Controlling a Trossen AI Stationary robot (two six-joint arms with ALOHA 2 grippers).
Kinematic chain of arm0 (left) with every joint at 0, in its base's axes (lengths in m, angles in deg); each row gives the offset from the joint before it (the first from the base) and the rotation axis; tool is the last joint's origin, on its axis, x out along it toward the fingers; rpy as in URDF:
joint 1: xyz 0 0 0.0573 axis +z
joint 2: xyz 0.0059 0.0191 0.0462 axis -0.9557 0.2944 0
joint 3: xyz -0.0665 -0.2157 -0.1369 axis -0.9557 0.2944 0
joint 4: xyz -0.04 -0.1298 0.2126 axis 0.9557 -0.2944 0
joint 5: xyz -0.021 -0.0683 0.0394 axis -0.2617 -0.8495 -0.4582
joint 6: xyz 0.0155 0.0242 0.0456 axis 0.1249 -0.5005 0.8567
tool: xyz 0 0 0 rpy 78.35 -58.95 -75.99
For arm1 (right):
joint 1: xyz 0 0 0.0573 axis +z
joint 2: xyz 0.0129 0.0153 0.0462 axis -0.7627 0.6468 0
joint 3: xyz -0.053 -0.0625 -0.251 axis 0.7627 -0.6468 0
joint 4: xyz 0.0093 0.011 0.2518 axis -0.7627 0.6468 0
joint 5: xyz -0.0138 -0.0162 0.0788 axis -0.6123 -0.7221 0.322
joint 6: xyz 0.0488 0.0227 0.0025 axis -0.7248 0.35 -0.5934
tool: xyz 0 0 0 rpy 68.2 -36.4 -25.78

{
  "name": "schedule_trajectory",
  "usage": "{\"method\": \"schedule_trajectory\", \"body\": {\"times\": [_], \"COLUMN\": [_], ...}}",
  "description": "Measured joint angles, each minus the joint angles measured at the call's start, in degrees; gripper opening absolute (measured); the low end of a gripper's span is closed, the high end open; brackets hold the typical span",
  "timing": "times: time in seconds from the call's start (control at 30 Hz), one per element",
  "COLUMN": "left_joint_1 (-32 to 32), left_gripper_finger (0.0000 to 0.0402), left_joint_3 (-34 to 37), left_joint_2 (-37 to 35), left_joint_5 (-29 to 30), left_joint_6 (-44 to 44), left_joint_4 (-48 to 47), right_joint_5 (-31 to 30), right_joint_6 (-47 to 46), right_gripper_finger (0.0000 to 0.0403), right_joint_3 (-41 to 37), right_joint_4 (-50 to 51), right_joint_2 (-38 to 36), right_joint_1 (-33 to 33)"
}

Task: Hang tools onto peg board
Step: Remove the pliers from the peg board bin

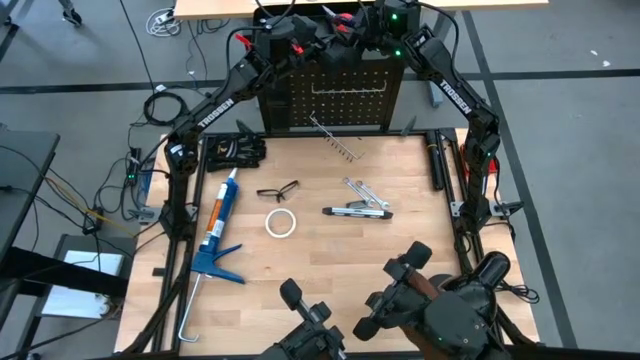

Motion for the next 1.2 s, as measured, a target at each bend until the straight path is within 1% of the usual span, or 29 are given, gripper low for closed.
{"method": "schedule_trajectory", "body": {"times": [0.17,0.33,0.53,0.63,0.87,1.0,1.13,1.2], "left_joint_1": [0.0,0.0,0.0,-0.02,-0.16,-0.17,-0.15,-0.15], "left_gripper_finger": [0.0015,0.0015,0.0015,0.0015,0.0015,0.0015,0.0015,0.0015], "left_joint_3": [0.0,-0.01,-0.94,-0.94,-0.94,-0.94,-0.94,-0.94], "left_joint_2": [0.0,-0.05,-0.22,-0.22,-0.22,-0.22,-0.22,-0.22], "left_joint_5": [-0.02,-0.04,-0.09,-0.16,-0.17,-0.17,-0.15,-0.16], "left_joint_6": [-0.02,-0.04,1.11,1.22,1.22,1.22,1.22,1.22], "left_joint_4": [-0.02,-0.24,-1.31,-1.46,-1.82,-1.86,-2.19,-2.11], "right_joint_5": [-1.82,-6.51,-8.54,-8.58,-12.87,-12.48,-14.98,-15.32], "right_joint_6": [-0.8,-5.84,-7.32,-8.37,-14.41,-15.84,-17.73,-18.57], "right_gripper_finger": [0.0131,0.013,0.013,0.013,0.013,0.013,0.013,0.013], "right_joint_3": [0.0,0.11,0.11,0.11,0.22,0.22,0.2,0.22], "right_joint_4": [0.0,0.16,0.22,0.38,3.55,3.69,4.15,4.57], "right_joint_2": [0.0,-0.07,-0.09,-0.09,-0.2,-0.2,-0.2,-0.2], "right_joint_1": [0.04,0.38,0.39,0.3,0.28,-0.12,-0.11,-0.11]}}
